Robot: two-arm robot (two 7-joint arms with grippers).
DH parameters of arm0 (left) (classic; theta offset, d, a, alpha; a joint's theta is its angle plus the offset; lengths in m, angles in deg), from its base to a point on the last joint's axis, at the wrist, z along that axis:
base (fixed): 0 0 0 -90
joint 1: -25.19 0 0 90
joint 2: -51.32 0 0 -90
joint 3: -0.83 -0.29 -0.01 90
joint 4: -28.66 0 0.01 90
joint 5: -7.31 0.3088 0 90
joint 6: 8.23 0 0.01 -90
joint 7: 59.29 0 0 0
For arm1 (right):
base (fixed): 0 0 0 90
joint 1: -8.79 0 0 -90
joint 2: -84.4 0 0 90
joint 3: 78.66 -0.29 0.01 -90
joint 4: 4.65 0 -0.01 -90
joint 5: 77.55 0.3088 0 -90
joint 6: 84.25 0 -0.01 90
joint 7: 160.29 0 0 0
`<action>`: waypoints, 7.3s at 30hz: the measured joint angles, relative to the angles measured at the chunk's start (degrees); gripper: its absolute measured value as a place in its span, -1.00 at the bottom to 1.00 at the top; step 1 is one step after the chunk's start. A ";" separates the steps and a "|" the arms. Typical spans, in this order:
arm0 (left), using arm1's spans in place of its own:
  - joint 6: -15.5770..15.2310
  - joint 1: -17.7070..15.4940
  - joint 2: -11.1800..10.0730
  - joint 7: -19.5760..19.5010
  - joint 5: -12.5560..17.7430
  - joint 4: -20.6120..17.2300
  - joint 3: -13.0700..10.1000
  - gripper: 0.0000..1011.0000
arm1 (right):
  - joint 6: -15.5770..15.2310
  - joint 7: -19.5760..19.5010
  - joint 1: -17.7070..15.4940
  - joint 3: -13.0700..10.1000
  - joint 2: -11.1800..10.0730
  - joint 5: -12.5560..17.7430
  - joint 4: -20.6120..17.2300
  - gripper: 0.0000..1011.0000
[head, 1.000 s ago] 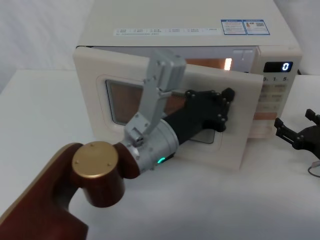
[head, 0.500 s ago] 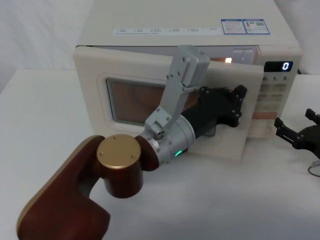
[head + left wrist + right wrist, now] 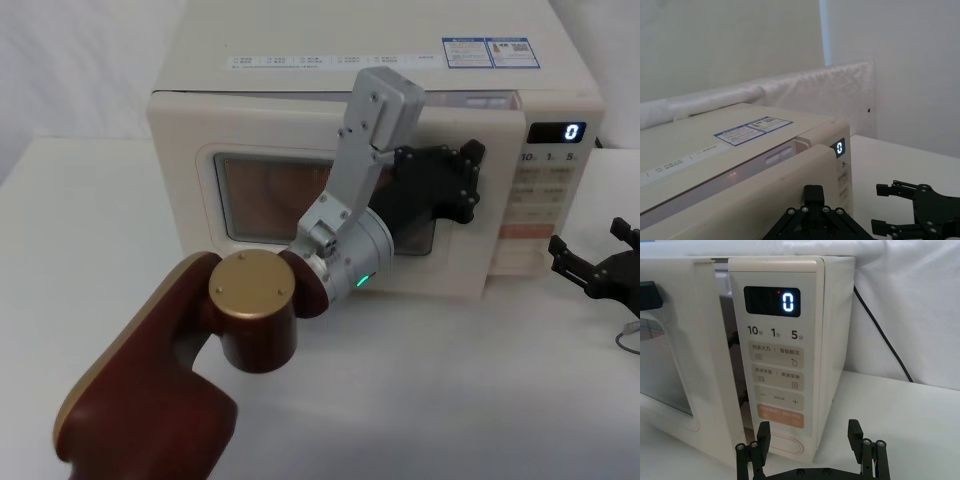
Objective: Press the button to open the microwave door with one hand; close the microwave door with the other hand.
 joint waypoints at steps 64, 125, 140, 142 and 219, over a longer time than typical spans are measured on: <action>1.02 2.59 2.64 -2.48 2.04 0.21 2.18 -1.00 | 0.00 0.00 0.00 0.00 0.00 0.00 0.00 0.98; 10.31 33.68 -1.30 10.63 -0.57 -14.54 33.80 -1.00 | 0.00 0.00 0.00 0.00 0.00 0.00 0.00 0.98; 11.96 31.52 0.23 9.85 -1.37 -9.30 35.37 -1.00 | 0.00 0.00 0.00 0.00 0.00 0.00 0.00 0.98; 11.84 31.26 0.42 9.84 -1.52 -8.93 35.48 -1.00 | 0.00 0.00 0.00 0.00 0.00 0.00 0.00 0.98; 11.04 31.00 0.49 10.10 -1.14 -8.64 35.30 0.98 | 0.00 0.00 0.00 0.00 0.00 0.00 0.00 0.98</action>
